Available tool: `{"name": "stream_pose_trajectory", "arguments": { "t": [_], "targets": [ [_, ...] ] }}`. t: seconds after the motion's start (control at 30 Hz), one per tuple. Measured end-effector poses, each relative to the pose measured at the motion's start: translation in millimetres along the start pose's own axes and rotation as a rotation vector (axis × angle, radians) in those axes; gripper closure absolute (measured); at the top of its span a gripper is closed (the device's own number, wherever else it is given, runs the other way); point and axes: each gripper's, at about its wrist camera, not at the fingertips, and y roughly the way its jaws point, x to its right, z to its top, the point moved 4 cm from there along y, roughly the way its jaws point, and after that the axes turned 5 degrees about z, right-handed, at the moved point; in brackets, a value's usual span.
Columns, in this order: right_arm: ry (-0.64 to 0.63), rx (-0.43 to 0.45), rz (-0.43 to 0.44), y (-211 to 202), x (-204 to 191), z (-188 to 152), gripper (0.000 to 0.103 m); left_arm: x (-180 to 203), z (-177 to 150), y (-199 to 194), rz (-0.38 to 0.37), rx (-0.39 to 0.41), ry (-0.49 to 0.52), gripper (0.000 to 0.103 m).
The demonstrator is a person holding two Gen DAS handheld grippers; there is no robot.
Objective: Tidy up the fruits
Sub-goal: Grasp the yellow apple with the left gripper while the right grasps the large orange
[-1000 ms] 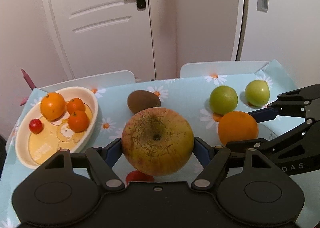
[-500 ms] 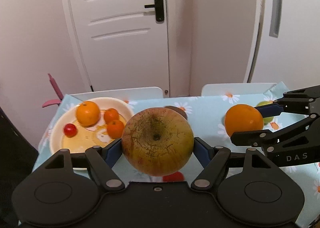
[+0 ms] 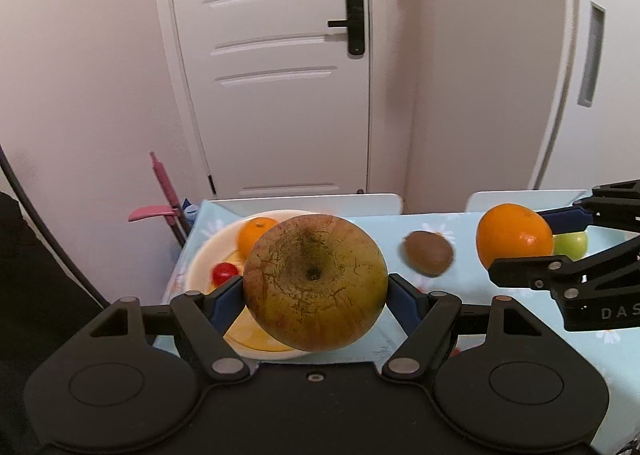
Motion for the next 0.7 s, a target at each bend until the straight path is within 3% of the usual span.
{"name": "stream_pose_trajectory", "arguments": {
  "t": [0.4, 0.7],
  "targets": [
    [0.067, 0.0, -0.061, 52.3, -37.2, 21.9, 0.029, -65.5, -4.4, 46.7, -0.046, -0.066, 0.005, 0.024],
    [0.148, -0.015, -0.108, 81.5, -44.1, 20.2, 0.029, -75.9, -12.4, 92.4, -0.087, -0.107, 0.089, 0.024]
  ]
}}
